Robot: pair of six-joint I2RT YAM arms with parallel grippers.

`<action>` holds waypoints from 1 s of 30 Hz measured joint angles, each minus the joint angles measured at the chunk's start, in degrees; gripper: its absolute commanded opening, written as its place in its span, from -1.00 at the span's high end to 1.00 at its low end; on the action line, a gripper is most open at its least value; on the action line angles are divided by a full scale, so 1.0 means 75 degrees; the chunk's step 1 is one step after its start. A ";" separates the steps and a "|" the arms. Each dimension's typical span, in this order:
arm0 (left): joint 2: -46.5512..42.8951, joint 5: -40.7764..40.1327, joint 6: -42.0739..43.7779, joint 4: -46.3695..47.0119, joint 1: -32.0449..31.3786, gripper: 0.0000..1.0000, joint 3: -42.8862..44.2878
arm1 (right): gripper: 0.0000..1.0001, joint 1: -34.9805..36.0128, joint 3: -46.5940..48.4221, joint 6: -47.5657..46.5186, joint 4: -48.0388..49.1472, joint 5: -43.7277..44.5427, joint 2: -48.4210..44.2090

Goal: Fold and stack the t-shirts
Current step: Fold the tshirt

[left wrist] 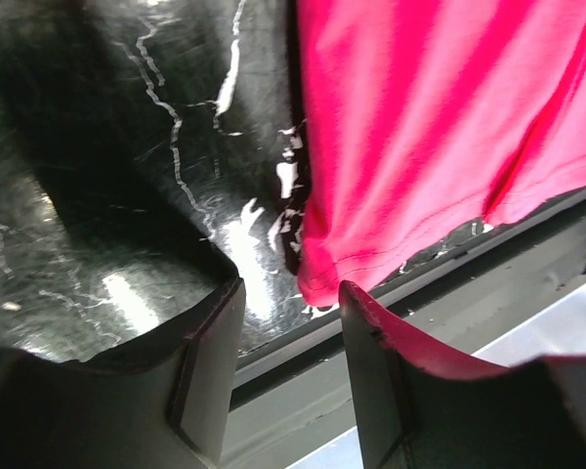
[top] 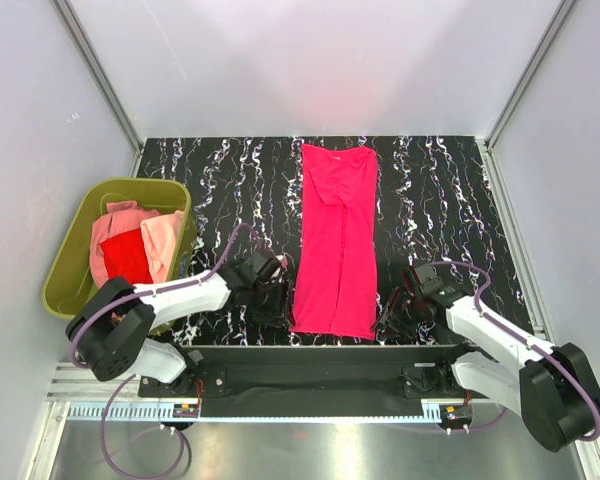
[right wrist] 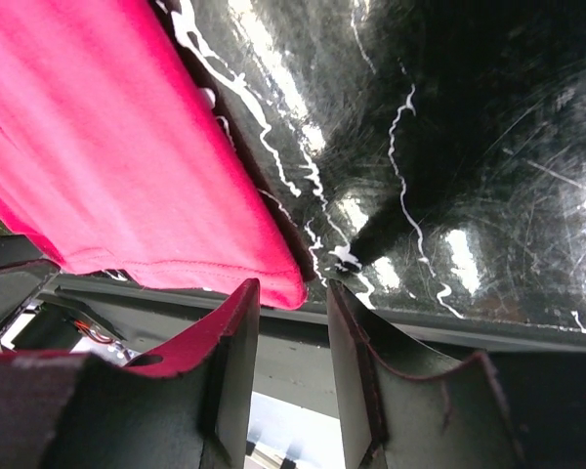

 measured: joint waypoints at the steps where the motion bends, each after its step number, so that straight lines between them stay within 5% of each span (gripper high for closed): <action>1: 0.0000 0.0029 -0.0020 0.0067 0.0000 0.05 -0.0023 | 0.20 0.0000 -0.0026 0.0012 0.0044 0.0009 0.0000; 19: -0.0026 0.0189 -0.0265 0.0548 -0.0003 0.54 -0.0358 | 0.30 0.0029 -0.0309 0.0184 0.0463 -0.0009 -0.0181; 30: -0.0058 0.0195 -0.0297 0.0568 -0.0003 0.43 -0.0385 | 0.29 0.0079 -0.0510 0.0283 0.0565 -0.0061 -0.0437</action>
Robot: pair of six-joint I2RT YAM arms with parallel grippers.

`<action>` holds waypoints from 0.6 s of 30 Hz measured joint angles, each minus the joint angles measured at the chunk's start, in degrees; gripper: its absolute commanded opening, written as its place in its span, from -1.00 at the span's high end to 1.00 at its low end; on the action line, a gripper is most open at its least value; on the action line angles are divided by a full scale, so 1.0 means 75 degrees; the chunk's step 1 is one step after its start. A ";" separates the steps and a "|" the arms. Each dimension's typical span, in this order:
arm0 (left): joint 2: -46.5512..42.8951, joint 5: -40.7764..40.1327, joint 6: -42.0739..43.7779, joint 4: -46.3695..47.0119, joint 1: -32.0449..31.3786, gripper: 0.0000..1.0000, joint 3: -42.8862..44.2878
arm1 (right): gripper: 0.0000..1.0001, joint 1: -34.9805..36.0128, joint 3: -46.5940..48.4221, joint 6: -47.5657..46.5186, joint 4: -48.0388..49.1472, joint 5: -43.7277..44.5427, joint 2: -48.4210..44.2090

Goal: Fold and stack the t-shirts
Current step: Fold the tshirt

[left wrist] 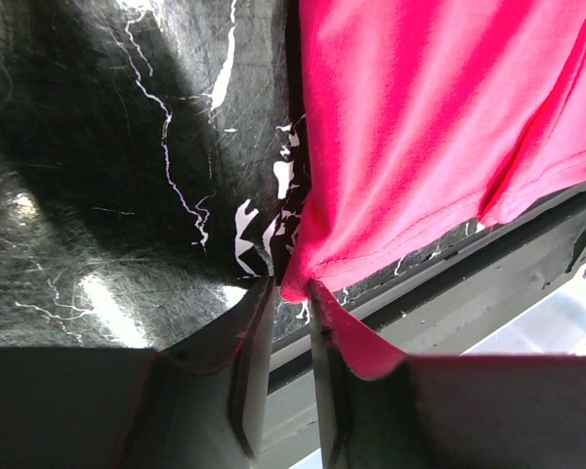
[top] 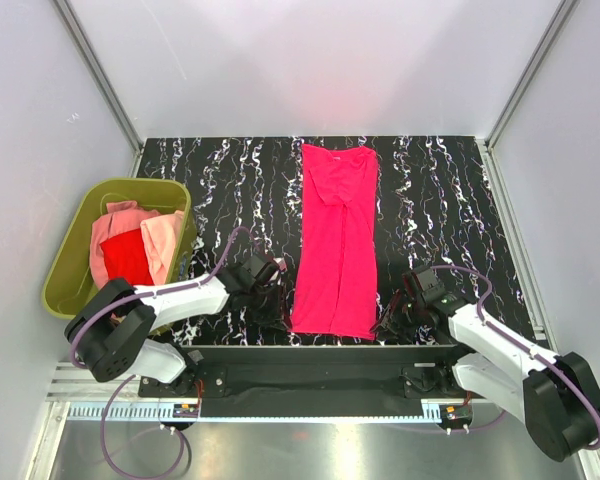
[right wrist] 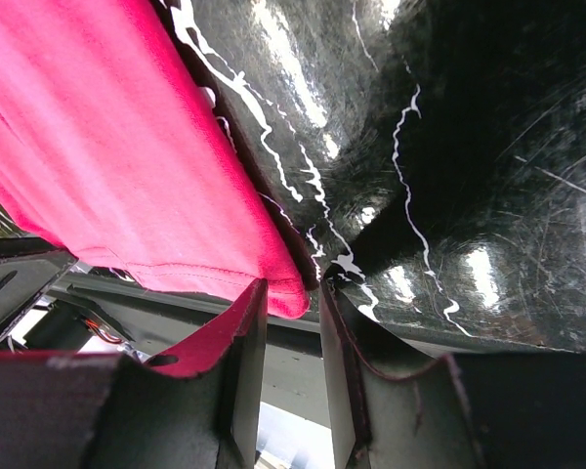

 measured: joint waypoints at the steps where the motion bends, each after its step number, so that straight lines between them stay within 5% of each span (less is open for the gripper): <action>1: 0.0000 0.0006 -0.0009 0.0012 0.0000 0.41 0.0000 | 0.28 0.0000 -0.0003 0.0000 0.0000 -0.0003 -0.0009; 8: 0.0000 0.0038 -0.0050 0.0140 -0.0006 0.51 -0.0029 | 0.31 0.0061 -0.0032 0.0006 0.0093 -0.0017 -0.0026; 14: -0.0067 0.0140 -0.0198 0.0338 -0.0108 0.92 -0.0125 | 0.43 0.0166 -0.0067 -0.0006 0.0157 -0.0012 -0.0020; 18: -0.0093 0.0172 -0.0271 0.0478 -0.0221 1.00 -0.0125 | 0.78 0.0216 -0.0087 -0.0076 0.0178 -0.0015 0.0023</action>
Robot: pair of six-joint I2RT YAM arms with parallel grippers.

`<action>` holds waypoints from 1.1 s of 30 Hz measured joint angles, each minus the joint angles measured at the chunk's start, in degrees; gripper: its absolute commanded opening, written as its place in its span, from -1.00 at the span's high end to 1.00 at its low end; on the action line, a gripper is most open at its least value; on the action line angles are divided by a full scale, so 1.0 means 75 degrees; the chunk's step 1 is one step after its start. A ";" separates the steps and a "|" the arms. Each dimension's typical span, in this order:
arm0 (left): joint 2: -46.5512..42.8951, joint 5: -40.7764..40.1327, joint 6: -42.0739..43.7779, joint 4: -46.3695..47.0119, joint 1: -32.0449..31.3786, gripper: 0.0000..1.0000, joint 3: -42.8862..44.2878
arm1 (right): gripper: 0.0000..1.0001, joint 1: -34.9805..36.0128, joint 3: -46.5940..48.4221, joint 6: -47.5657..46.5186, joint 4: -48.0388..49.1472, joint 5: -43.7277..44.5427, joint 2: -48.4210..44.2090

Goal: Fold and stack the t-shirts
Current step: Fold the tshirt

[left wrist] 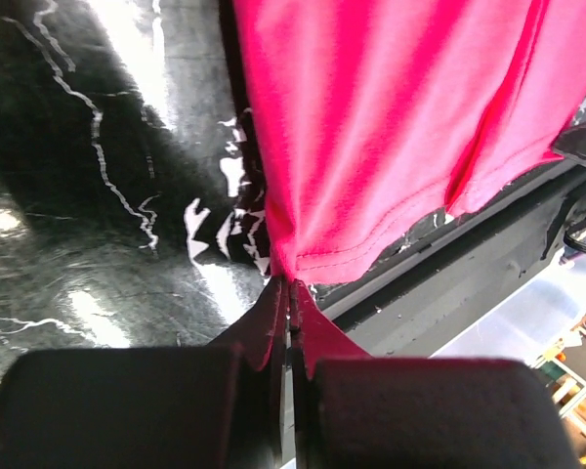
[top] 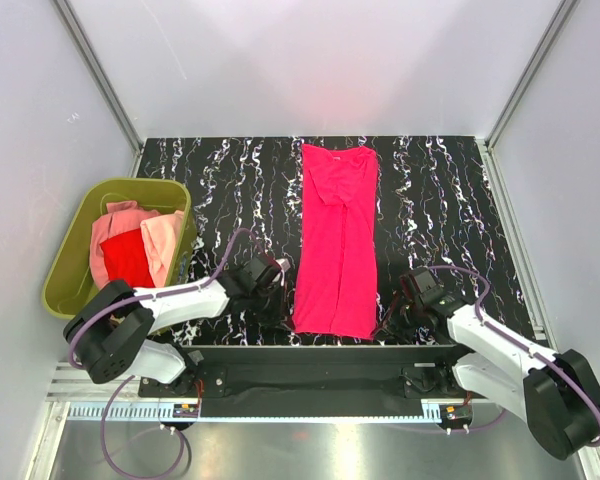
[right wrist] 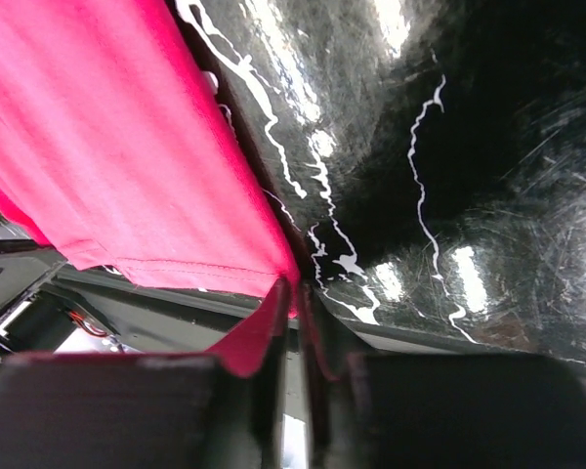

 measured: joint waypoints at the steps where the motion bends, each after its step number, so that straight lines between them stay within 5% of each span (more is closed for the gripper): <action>1: 0.0000 0.0009 -0.0020 0.0020 -0.0017 1.00 0.0000 | 0.88 0.0015 0.0000 -0.0017 -0.0003 0.0003 0.0023; 2: 0.0000 0.0015 -0.0050 0.0029 -0.0044 1.00 0.0000 | 1.00 0.0029 0.0000 -0.0038 -0.0009 0.0006 0.0041; 19: -0.0609 -0.0172 -0.1139 -0.0414 -0.1116 1.00 -0.0003 | 1.00 0.0125 0.0251 -0.0154 -0.1734 0.0157 -0.1775; 33: 0.0192 0.0341 -0.0970 -0.0635 -0.0125 1.00 0.0662 | 1.00 0.0134 0.1979 -0.0947 -0.1807 0.0944 -0.0219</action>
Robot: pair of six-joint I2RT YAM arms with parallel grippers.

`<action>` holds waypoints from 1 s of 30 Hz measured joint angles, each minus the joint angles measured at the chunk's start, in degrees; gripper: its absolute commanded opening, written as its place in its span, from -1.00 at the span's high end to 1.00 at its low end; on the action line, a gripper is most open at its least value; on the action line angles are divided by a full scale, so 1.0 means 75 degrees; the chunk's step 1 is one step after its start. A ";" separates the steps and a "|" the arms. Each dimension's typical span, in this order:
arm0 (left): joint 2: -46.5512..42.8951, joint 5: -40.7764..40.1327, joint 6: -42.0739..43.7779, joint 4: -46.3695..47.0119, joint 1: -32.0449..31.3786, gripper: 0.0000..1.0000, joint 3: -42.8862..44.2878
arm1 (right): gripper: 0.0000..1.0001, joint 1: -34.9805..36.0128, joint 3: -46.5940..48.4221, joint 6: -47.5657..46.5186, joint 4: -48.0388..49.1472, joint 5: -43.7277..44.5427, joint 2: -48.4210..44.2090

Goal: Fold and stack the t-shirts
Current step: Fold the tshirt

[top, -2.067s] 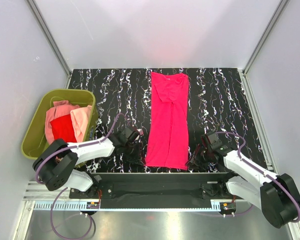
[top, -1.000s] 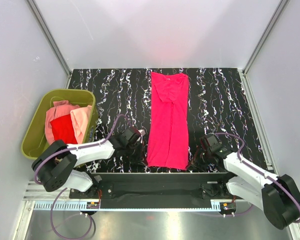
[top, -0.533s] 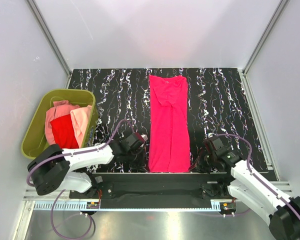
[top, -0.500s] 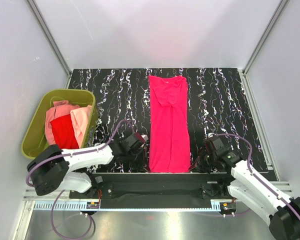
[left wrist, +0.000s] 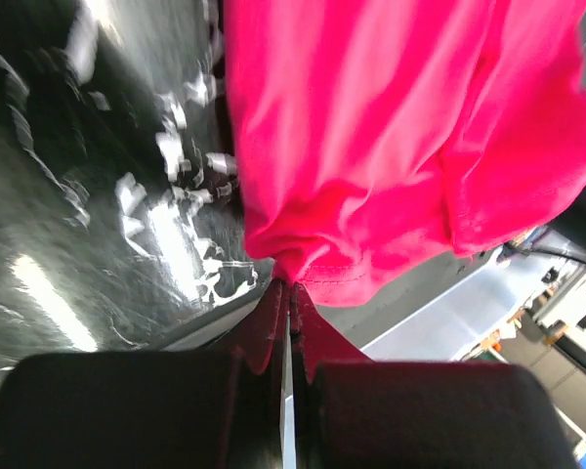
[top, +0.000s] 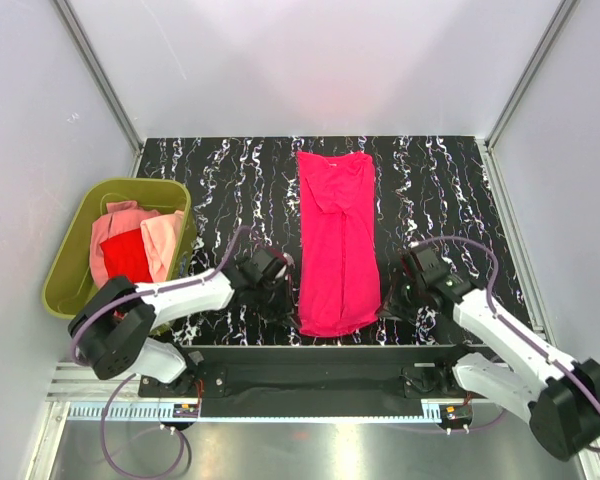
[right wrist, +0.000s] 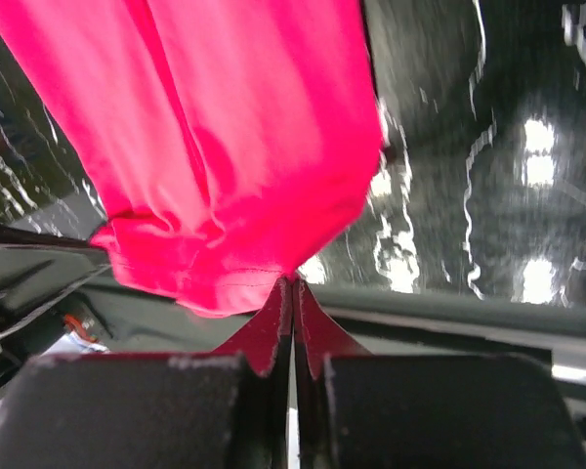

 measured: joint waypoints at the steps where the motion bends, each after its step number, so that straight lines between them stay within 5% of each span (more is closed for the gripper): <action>1: 0.0073 -0.0009 0.0102 -0.0143 0.0122 1.00 0.0198 | 1.00 0.0000 0.0181 -0.0102 0.0032 0.0076 0.0242; 15: 0.2317 0.0195 0.1612 -0.1239 0.1923 1.00 0.3258 | 1.00 -0.0076 0.3567 -0.2145 0.0321 0.0848 0.3812; 30: 0.4672 0.0332 0.2565 -0.2605 0.3276 1.00 0.7641 | 1.00 -0.1495 0.7155 -0.3990 0.0137 0.0720 0.6668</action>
